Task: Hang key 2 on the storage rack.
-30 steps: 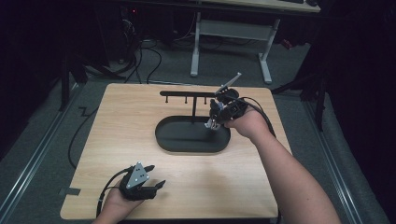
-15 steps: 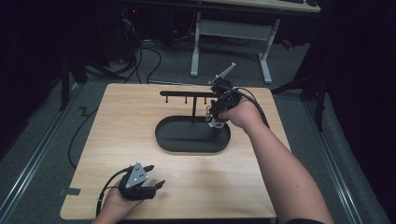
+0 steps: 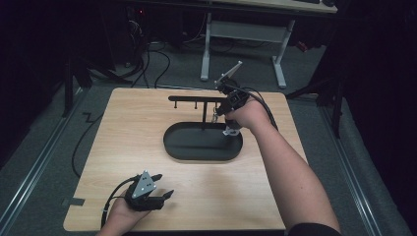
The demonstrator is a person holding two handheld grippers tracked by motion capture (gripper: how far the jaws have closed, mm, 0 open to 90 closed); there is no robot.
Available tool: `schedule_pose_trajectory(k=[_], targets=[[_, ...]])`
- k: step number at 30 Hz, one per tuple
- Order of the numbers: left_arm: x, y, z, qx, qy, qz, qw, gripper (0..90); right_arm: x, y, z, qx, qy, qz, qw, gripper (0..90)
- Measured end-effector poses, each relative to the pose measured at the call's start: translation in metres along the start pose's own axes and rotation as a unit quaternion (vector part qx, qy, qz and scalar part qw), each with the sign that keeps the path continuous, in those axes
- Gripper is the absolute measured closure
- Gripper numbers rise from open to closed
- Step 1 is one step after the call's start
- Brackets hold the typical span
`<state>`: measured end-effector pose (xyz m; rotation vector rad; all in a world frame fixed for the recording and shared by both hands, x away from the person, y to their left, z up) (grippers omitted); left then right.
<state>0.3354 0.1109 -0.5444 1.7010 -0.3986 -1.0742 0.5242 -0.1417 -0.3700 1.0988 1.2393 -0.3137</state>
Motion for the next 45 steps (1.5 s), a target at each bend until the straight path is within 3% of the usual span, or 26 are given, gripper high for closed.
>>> schedule_pose_trajectory(k=[11, 12, 18, 23, 30, 37, 45], targets=[[0.001, 0.0, 0.001, 0.0, 0.0, 0.001, 1.0, 32.7, 0.003, 0.001, 0.007, 0.015, 0.004, 0.0, 0.9999, 88.7], [0.001, 0.0, 0.001, 0.0, 0.0, 0.001, 1.0, 32.7, 0.004, 0.001, 0.008, 0.007, 0.005, 0.001, 1.0, 88.4], [0.001, 0.0, 0.001, 0.001, 0.0, 0.0, 1.0, 32.7, 0.008, 0.0, 0.011, 0.012, -0.009, 0.003, 0.9999, 86.7], [0.001, 0.0, 0.001, 0.001, -0.001, 0.001, 1.0, 32.7, 0.012, -0.001, 0.014, 0.016, -0.025, 0.007, 0.9995, 80.6], [0.001, 0.0, 0.001, 0.0, -0.001, 0.001, 1.0, 32.7, 0.016, -0.006, 0.013, 0.029, -0.023, 0.008, 0.9993, 71.7], [0.002, 0.0, 0.002, 0.002, -0.004, -0.002, 1.0, 32.7, 0.02, -0.02, 0.009, 0.036, -0.019, 0.011, 0.9991, 60.1], [0.004, 0.0, 0.003, 0.006, -0.005, -0.003, 1.0, 32.6, 0.029, -0.054, 0.005, 0.046, -0.014, 0.023, 0.9986, 47.6]])
Point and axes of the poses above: each handheld gripper's, and its own axes: x roughly forward along the jaws, y roughly out of its top, z roughly to its right, the point moved 5 cm from there along x, roughly forward along the jaws, and after that the axes turned 6 degrees about z, right-handed, at the moved point
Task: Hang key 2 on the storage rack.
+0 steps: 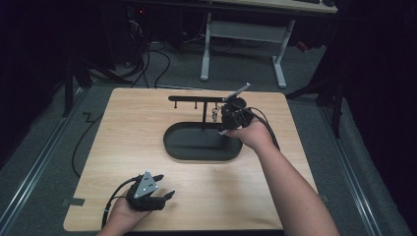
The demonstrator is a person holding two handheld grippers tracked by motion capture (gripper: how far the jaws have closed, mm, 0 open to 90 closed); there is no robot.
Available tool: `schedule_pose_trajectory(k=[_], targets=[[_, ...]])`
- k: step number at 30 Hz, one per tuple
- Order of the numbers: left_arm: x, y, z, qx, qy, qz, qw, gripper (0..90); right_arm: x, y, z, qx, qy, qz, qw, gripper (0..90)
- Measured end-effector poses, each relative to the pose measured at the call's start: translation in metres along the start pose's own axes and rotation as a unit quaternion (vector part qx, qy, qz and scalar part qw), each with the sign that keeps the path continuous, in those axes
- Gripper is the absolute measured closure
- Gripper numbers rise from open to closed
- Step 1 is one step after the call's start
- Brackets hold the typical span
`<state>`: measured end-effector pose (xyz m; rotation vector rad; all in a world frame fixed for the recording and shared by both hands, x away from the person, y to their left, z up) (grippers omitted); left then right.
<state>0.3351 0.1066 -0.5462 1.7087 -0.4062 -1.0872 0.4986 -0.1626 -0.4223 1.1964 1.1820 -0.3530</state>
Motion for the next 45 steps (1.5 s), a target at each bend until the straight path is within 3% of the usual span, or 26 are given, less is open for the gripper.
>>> schedule_pose_trajectory(k=[12, 24, 31, 33, 39, 40, 41, 42, 43, 44, 45], targets=[[0.004, -0.001, 0.003, 0.004, -0.001, -0.007, 1.0, 32.5, 0.004, -0.061, 0.007, 0.005, 0.0, 0.039, 0.9992, 40.9], [0.004, -0.001, 0.003, -0.001, 0.0, -0.007, 1.0, 32.6, -0.001, -0.142, 0.02, 0.017, -0.003, 0.105, 0.9943, 36.0], [0.006, 0.0, 0.003, -0.003, -0.002, -0.005, 1.0, 32.6, -0.003, -0.194, 0.024, 0.024, -0.015, 0.148, 0.9886, 34.6], [0.006, 0.0, 0.003, -0.006, -0.004, -0.005, 1.0, 32.6, -0.005, -0.212, 0.025, 0.03, -0.021, 0.166, 0.9855, 32.5], [0.004, 0.001, 0.006, -0.015, -0.009, 0.0, 0.9998, 32.6, -0.009, -0.236, 0.019, 0.016, -0.033, 0.192, 0.9807, 23.4], [0.003, 0.002, 0.006, -0.018, -0.009, 0.002, 0.9998, 32.5, -0.01, -0.241, 0.018, 0.013, -0.039, 0.2, 0.979, 20.7], [0.003, 0.002, 0.007, -0.021, -0.01, 0.003, 0.9997, 32.5, -0.011, -0.254, 0.014, 0.017, -0.056, 0.223, 0.9731, 16.7], [0.002, 0.002, 0.007, -0.023, -0.01, 0.003, 0.9997, 32.5, -0.011, -0.254, 0.014, 0.017, -0.056, 0.223, 0.9731, 16.7], [0.003, 0.002, 0.007, -0.025, -0.009, 0.004, 0.9996, 32.5, -0.01, -0.263, 0.013, 0.021, -0.059, 0.237, 0.9696, 16.7], [0.003, 0.002, 0.007, -0.027, -0.009, 0.005, 0.9996, 32.5, -0.01, -0.269, 0.012, 0.034, -0.044, 0.235, 0.9705, 15.7], [0.005, 0.002, 0.007, -0.029, -0.01, 0.003, 0.9995, 32.6, -0.017, -0.27, 0.012, 0.032, -0.047, 0.247, 0.9674, 15.5]])
Point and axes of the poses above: each handheld gripper's, and its own axes: x roughly forward along the jaws, y roughly out of its top, z roughly to its right, the point moved 5 cm from there along x, roughly forward along the jaws, and after that the axes turned 6 degrees about z, right-handed, at the moved point
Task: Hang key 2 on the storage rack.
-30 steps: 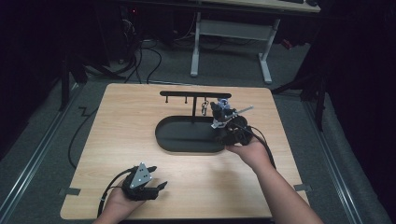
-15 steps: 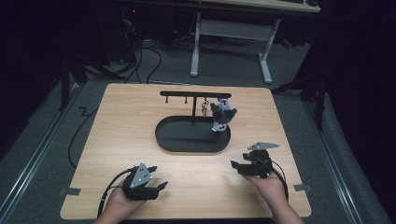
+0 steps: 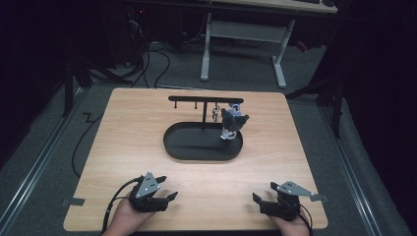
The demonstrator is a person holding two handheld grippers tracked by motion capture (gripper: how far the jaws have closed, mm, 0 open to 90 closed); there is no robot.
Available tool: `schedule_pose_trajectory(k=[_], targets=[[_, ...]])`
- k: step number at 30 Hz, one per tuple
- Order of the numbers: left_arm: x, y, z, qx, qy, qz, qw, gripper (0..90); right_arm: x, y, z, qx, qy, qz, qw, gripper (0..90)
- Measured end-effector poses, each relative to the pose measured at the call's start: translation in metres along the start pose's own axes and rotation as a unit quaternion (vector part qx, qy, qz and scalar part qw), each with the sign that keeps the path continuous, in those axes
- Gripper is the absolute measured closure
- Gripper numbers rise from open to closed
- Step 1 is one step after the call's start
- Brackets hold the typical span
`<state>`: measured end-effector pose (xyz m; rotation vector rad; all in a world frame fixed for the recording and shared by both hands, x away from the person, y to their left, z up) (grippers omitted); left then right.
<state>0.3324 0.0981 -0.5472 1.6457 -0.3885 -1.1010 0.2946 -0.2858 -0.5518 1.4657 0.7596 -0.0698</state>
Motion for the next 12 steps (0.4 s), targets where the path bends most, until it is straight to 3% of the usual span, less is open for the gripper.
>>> schedule_pose_trajectory(k=[3, 12], targets=[[0.0025, -0.001, 0.0001, -0.001, 0.002, -0.004, 1.0, 32.5, 0.0004, -0.0014, 0.0033, -0.01, -0.009, -0.002, 0.9999, 15.5], [0.002, 0.0005, 0.0018, -0.006, 0.003, 0.004, 1.0, 32.5, 0.0046, -0.0022, 0.0058, -0.003, -0.003, 0.0, 1.0, 15.9]])
Point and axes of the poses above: each handheld gripper's, and its own axes: x roughly forward along the jaws, y roughly out of its top, z roughly to its right, the point moved 5 cm from there along x, roughly forward along the jaws, and after that the axes turned 6 degrees about z, right-handed, at the moved point
